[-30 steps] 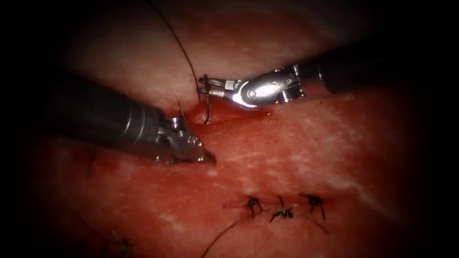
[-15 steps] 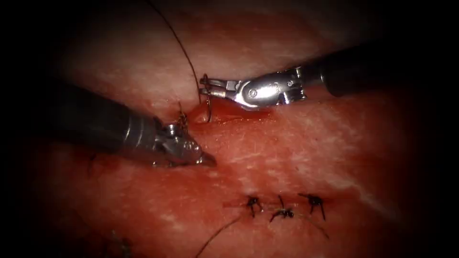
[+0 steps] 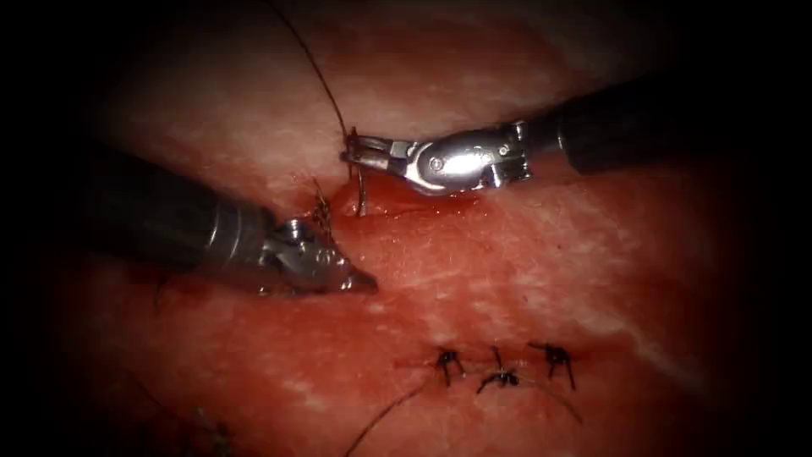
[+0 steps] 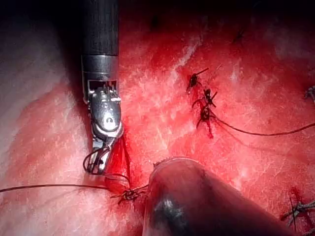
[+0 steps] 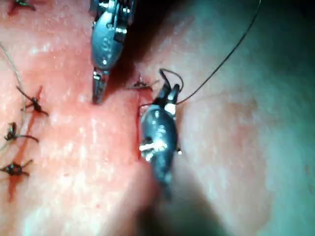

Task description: Wound Closure

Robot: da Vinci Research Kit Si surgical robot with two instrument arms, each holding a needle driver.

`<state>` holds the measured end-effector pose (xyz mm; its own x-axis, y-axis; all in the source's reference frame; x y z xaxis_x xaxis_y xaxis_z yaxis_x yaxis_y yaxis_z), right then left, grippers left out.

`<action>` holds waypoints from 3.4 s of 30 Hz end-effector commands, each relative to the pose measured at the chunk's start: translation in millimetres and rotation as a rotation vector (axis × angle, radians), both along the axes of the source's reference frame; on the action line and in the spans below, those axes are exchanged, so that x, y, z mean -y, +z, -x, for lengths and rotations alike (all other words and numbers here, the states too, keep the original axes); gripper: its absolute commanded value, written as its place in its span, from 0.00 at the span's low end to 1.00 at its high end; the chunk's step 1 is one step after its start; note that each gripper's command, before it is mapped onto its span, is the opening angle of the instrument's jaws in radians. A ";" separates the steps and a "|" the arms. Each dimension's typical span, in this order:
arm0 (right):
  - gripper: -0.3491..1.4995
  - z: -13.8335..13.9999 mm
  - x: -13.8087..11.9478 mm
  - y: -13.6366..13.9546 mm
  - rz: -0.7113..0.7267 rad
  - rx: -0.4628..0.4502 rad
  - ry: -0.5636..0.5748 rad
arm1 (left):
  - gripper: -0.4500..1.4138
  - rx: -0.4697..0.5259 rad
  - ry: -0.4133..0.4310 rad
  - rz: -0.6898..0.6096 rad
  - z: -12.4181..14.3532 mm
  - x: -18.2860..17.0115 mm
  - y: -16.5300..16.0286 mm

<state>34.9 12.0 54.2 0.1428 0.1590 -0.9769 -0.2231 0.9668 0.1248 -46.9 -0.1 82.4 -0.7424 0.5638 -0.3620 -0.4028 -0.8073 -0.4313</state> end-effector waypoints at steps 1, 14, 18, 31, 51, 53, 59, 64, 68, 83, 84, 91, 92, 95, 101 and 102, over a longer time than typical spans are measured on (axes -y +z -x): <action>0.00 -0.4 0.7 0.2 -0.020 -0.007 0.005 | 0.00 0.001 0.002 -0.002 0.5 0.7 0.7; 0.00 -0.3 0.5 -0.4 -0.137 -0.018 0.018 | 0.00 -0.005 -0.009 0.003 -0.4 1.0 3.1; 0.00 -0.3 0.6 -0.2 -0.175 0.002 0.010 | 0.00 -0.005 -0.008 0.004 -0.5 1.0 3.2; 0.00 -0.1 0.6 0.2 -0.198 0.051 -0.090 | 0.00 -0.005 -0.005 0.006 -1.1 1.2 3.2; 0.00 -0.3 0.7 -0.6 -0.342 -0.018 -0.184 | 0.00 -0.007 -0.004 0.013 -1.3 1.3 3.7; 0.00 -0.3 0.7 -0.6 -0.390 -0.022 -0.176 | 0.00 -0.007 -0.004 0.013 -1.3 1.3 3.8; 0.00 -0.3 0.8 -0.9 -0.503 -0.017 -0.153 | 0.00 -0.007 -0.004 0.014 -1.4 1.4 3.8; 0.00 -0.2 0.9 -1.1 -0.564 -0.007 -0.150 | 0.01 -0.008 -0.007 0.013 -1.7 1.4 3.9; 0.00 -0.2 1.3 -1.1 -0.603 0.008 -0.167 | 0.01 -0.009 -0.006 0.015 -2.0 1.4 3.9; 0.00 -0.7 3.7 -2.3 -0.778 0.008 -0.252 | 0.00 -0.011 -0.004 0.022 -2.9 1.3 4.0; 0.00 -0.7 4.3 -2.7 -0.778 0.007 -0.262 | 0.00 -0.011 -0.004 0.022 -2.9 1.3 4.0; 0.00 -0.7 5.8 -3.7 -0.734 0.026 -0.297 | 0.00 -0.011 -0.004 0.023 -2.9 1.3 4.1; 0.00 -0.6 5.9 -3.8 -0.734 0.025 -0.299 | 0.00 -0.011 -0.004 0.023 -2.9 1.3 4.1; 0.00 -0.3 6.4 -4.1 -0.734 0.024 -0.307 | 0.00 -0.011 -0.004 0.023 -2.9 1.3 4.1; 0.00 0.3 7.7 -4.9 -0.731 0.021 -0.323 | 0.00 -0.009 -0.005 0.025 -3.0 1.4 4.2; 0.00 0.3 8.0 -5.1 -0.731 0.021 -0.326 | 0.00 -0.009 -0.005 0.025 -3.0 1.4 4.2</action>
<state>34.0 4.9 48.8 0.3090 0.7045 -0.6389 0.0445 0.6603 0.7496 -43.5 -0.8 86.1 -0.7424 0.5579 -0.3709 -0.4111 -0.8165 -0.4054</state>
